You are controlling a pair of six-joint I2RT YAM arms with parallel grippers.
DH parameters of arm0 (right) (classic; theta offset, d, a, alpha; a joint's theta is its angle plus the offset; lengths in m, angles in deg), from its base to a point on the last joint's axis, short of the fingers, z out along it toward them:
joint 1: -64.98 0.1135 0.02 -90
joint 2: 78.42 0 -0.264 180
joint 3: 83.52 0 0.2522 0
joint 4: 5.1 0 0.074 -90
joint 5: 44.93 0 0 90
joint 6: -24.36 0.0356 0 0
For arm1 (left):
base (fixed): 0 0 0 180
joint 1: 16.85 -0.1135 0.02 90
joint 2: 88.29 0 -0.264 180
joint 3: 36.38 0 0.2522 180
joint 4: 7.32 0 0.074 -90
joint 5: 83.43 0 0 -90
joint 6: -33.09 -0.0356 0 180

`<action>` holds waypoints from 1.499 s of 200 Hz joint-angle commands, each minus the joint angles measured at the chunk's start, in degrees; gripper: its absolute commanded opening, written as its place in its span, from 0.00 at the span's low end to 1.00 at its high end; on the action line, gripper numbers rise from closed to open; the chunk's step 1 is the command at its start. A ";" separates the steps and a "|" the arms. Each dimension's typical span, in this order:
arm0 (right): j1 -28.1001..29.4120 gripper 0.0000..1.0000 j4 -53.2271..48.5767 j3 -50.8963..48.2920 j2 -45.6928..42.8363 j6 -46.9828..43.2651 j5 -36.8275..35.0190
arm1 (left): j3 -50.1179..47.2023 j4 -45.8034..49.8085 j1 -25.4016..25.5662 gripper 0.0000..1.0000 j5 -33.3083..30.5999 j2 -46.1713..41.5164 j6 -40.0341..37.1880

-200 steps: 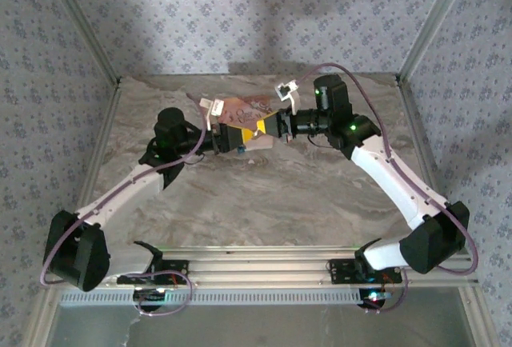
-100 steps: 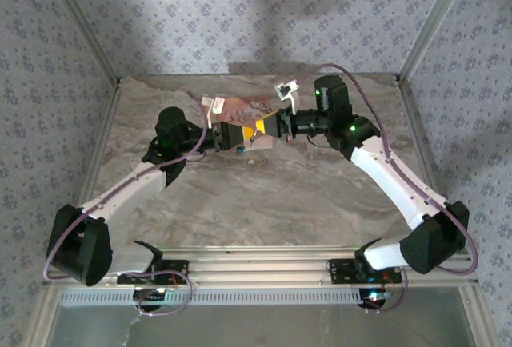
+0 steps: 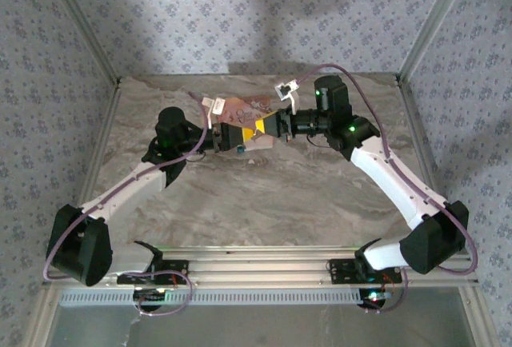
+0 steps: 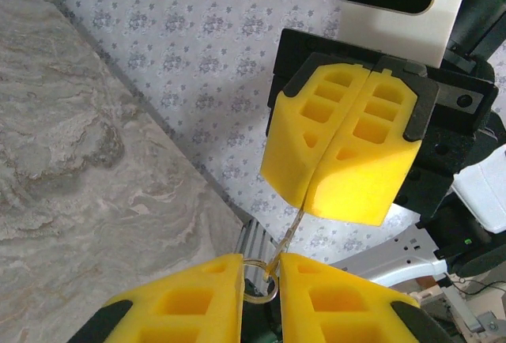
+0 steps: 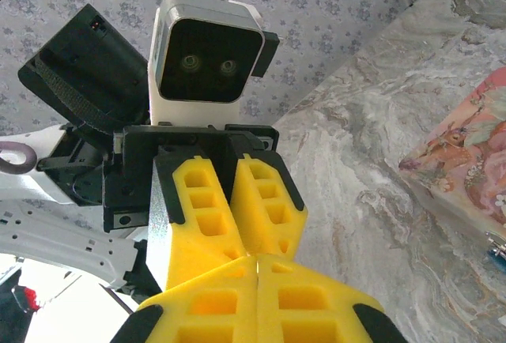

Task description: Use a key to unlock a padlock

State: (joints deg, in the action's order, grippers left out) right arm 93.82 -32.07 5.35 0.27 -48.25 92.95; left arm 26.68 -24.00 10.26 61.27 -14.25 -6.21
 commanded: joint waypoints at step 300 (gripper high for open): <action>1.70 0.00 4.60 -1.81 0.01 3.27 2.07 | -1.66 2.46 0.90 0.39 -0.99 -5.25 -3.39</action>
State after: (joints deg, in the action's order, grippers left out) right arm 95.15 -28.60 3.54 0.31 -45.50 94.39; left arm 25.69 -22.05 10.70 60.94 -17.93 -7.79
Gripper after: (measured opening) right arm 0.041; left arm 0.383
